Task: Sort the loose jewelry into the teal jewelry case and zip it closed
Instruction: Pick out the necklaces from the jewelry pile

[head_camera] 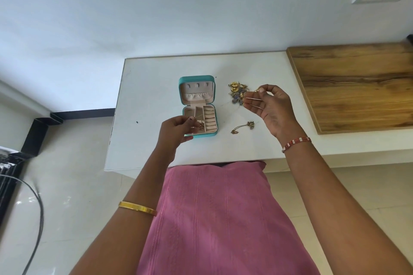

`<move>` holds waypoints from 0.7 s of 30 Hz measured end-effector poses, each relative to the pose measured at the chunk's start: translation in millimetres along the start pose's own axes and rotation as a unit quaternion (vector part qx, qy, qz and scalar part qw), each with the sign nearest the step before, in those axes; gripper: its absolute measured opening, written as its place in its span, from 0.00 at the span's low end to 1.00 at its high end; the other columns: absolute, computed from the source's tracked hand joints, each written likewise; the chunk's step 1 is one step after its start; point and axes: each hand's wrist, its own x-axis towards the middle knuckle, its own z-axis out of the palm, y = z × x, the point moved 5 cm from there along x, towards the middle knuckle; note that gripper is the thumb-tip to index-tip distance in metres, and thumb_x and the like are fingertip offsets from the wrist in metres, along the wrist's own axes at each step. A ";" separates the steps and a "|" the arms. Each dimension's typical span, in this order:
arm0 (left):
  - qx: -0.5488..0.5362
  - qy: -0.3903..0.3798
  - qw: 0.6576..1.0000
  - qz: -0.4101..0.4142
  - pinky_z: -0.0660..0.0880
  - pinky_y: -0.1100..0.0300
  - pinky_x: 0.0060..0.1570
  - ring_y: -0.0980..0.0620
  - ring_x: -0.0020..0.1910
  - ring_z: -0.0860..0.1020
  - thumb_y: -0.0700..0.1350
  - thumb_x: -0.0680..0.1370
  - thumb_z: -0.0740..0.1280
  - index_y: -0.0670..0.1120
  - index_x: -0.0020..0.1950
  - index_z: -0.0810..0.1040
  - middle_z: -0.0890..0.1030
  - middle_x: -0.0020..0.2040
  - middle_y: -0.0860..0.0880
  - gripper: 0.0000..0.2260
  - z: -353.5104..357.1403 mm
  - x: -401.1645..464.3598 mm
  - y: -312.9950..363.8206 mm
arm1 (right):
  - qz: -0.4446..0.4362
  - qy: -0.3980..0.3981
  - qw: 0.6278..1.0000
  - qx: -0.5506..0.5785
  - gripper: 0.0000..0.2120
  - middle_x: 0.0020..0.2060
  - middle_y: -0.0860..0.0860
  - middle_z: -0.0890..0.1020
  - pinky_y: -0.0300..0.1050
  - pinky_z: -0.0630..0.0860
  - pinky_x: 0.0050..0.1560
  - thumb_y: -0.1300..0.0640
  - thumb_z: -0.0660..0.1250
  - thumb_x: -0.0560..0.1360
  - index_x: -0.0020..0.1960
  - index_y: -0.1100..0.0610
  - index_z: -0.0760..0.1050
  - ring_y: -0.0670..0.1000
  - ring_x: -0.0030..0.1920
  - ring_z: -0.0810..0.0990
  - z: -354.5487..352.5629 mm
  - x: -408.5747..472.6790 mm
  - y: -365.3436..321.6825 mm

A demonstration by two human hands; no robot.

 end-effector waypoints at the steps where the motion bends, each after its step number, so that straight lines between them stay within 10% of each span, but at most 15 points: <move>1: -0.010 -0.009 1.000 -0.008 0.76 0.55 0.49 0.51 0.45 0.81 0.43 0.79 0.62 0.44 0.45 0.79 0.83 0.45 0.45 0.08 0.6 0.7 -1.4 | 0.006 -0.008 1.000 0.005 0.08 0.30 0.56 0.83 0.51 0.82 0.45 0.66 0.56 0.79 0.43 0.57 0.69 0.55 0.35 0.83 1.0 -0.5 1.5; 14: -0.456 -0.022 0.884 -0.101 0.78 0.51 0.50 0.46 0.35 0.82 0.44 0.79 0.58 0.43 0.31 0.70 0.78 0.28 0.46 0.16 5.9 1.9 -6.9 | 0.099 -0.076 0.989 0.080 0.11 0.20 0.50 0.69 0.48 0.82 0.40 0.65 0.56 0.79 0.38 0.57 0.68 0.48 0.22 0.70 6.5 -5.5 21.9; 21: -0.429 -0.007 0.896 -0.117 0.75 0.66 0.28 0.56 0.20 0.64 0.47 0.80 0.59 0.46 0.34 0.68 0.63 0.21 0.52 0.14 14.2 2.2 -8.7 | 0.134 -0.075 0.979 0.136 0.10 0.19 0.49 0.68 0.37 0.74 0.31 0.61 0.53 0.75 0.36 0.56 0.67 0.47 0.21 0.67 5.0 -9.6 30.9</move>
